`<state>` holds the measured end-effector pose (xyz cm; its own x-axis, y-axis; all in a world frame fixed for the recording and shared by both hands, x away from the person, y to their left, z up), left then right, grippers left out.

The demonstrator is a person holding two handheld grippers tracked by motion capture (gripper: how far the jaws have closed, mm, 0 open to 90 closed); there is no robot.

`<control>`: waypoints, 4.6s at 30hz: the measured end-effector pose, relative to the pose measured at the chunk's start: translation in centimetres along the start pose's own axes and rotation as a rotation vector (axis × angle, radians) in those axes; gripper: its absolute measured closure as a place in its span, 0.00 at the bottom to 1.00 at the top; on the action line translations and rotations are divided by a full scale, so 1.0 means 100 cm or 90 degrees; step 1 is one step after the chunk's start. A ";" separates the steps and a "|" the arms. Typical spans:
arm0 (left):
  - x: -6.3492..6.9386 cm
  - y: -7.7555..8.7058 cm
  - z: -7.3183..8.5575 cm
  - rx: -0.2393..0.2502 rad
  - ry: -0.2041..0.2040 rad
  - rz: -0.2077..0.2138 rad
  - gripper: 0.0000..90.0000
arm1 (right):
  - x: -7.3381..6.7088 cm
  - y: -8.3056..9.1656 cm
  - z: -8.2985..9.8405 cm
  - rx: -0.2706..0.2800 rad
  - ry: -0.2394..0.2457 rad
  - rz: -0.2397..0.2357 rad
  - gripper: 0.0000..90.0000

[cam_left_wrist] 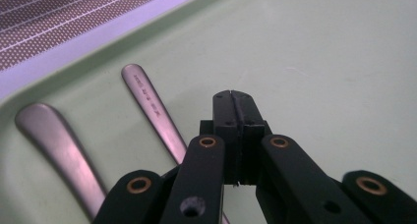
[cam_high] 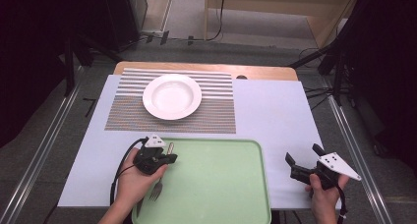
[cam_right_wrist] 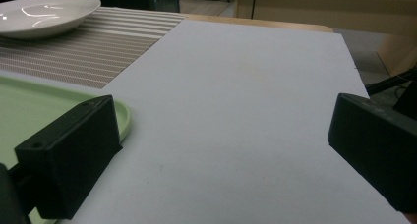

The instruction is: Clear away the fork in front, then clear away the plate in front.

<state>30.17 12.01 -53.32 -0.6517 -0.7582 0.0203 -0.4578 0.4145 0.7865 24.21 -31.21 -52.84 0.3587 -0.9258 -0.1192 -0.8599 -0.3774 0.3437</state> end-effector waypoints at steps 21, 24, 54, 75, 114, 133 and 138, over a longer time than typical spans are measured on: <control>-0.027 0.015 0.000 0.092 0.085 0.032 0.86 | 0.003 -0.001 0.003 -0.004 0.003 -0.006 0.00; -0.035 0.025 -0.004 0.138 0.103 0.040 0.70 | 0.004 -0.001 0.003 -0.004 0.004 -0.004 0.00; -0.056 0.045 -0.011 0.212 0.109 0.060 0.00 | -0.004 0.006 0.004 -0.008 0.010 -0.005 0.00; -0.070 0.042 -0.025 0.207 0.103 0.051 0.00 | -0.004 0.009 0.002 -0.001 0.010 -0.004 0.00; -0.134 0.005 -0.083 0.193 0.146 0.035 0.00 | -0.008 0.012 -0.001 0.006 0.003 -0.021 0.00; -0.183 -0.023 -0.096 0.164 0.194 0.007 0.00 | -0.008 0.013 -0.001 0.009 0.014 -0.024 0.00; -0.194 -0.033 -0.094 0.162 0.220 0.003 0.00 | -0.008 0.012 0.001 0.005 0.013 -0.033 0.00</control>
<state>50.00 20.64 -50.54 -0.4327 -0.8622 0.2636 -0.6181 0.4965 0.6094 22.84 -30.93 -52.40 0.4096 -0.9047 -0.1175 -0.8432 -0.4246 0.3297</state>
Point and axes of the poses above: each handheld gripper's, and its own axes: y roughly backward along the jaws, z roughly out of its underside, x roughly to its right, the point moved 6 cm from there along -y, roughly forward along the jaws, and after that the axes turned 10 degrees about -z, right-handed, at the moved point
